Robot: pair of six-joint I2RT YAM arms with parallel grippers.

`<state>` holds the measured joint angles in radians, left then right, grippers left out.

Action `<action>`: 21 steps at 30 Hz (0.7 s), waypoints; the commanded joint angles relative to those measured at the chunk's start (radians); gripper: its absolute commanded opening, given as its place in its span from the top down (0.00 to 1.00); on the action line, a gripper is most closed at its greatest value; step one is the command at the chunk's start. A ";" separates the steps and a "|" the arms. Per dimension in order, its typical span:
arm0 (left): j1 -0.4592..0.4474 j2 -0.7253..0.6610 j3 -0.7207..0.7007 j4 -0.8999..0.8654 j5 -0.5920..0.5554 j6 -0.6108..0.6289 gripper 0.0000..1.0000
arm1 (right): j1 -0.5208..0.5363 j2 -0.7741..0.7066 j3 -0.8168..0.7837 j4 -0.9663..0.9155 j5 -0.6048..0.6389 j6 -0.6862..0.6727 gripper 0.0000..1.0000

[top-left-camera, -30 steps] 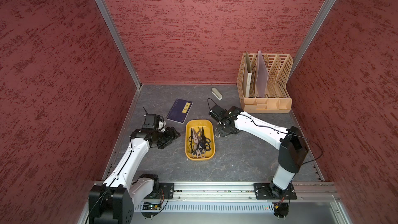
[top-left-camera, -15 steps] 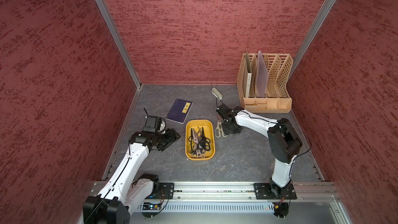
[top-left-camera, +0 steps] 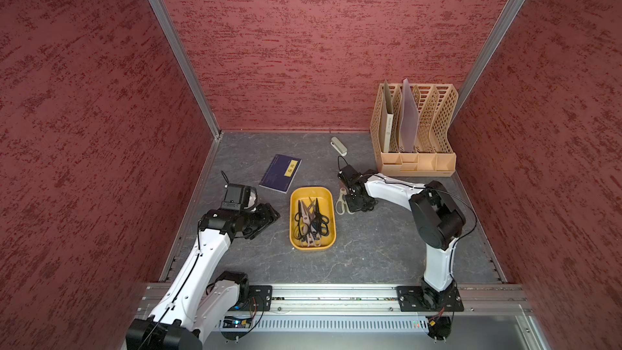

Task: Take the scissors out of the storage box
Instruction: Place the scissors at the center of the board.

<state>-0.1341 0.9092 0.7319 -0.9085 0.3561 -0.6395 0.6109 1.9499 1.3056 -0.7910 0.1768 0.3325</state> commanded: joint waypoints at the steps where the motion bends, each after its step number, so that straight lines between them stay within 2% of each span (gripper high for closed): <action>1: -0.002 -0.008 -0.009 -0.003 -0.019 0.000 0.29 | -0.007 -0.026 -0.023 -0.006 -0.030 0.027 0.80; 7: -0.002 -0.007 -0.012 0.008 -0.014 0.004 0.29 | -0.007 -0.109 0.009 -0.074 -0.004 0.067 0.77; 12: 0.003 -0.004 -0.041 0.050 0.005 -0.001 0.29 | 0.019 -0.202 0.039 -0.126 -0.090 0.121 0.76; 17: 0.010 0.020 -0.076 0.108 0.033 -0.009 0.29 | 0.102 -0.273 0.040 -0.104 -0.244 0.211 0.72; 21: 0.015 0.054 -0.080 0.135 0.046 0.001 0.29 | 0.209 -0.268 0.069 -0.092 -0.276 0.285 0.72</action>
<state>-0.1261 0.9501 0.6582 -0.8242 0.3820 -0.6426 0.7589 1.6798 1.3445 -0.8814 -0.0208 0.5358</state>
